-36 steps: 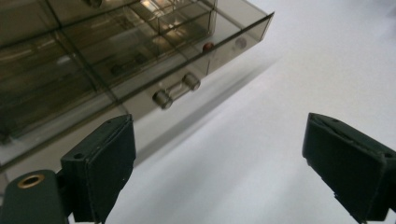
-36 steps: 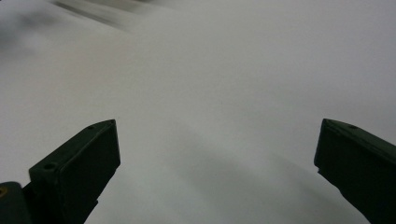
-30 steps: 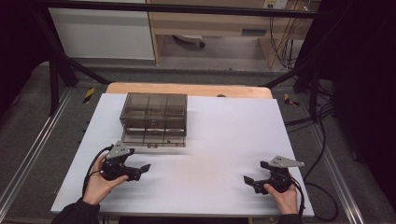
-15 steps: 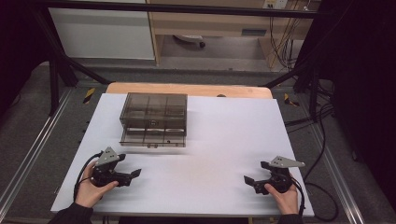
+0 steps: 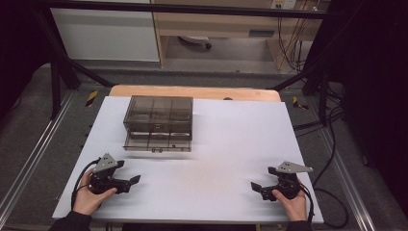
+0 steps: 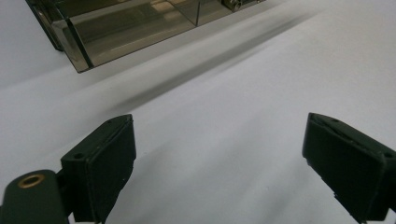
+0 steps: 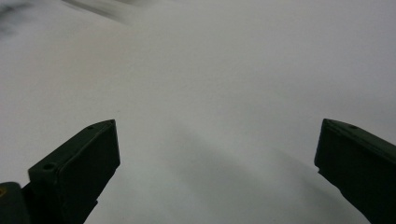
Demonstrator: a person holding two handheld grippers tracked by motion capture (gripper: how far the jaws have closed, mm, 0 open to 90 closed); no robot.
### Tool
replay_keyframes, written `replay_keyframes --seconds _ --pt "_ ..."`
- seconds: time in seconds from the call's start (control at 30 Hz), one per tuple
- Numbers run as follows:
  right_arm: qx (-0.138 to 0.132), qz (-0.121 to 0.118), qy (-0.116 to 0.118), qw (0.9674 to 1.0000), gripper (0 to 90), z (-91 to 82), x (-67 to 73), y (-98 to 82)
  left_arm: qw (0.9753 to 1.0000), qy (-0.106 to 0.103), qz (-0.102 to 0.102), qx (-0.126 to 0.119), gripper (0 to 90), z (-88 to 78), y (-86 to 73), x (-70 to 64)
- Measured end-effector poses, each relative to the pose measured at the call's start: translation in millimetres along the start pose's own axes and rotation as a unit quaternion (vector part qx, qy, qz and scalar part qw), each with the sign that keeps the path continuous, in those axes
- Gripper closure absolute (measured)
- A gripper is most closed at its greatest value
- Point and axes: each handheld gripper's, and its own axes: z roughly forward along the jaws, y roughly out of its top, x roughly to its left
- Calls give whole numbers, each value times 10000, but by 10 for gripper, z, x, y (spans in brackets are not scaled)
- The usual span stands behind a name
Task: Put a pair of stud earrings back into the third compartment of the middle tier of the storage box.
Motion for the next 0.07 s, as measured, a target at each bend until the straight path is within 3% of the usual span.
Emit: replay_keyframes --seconds 0.07 --pt "1 -4 -3 10000 8 2 -1 0 10000 -1 -1 15 94 0 -4 7"
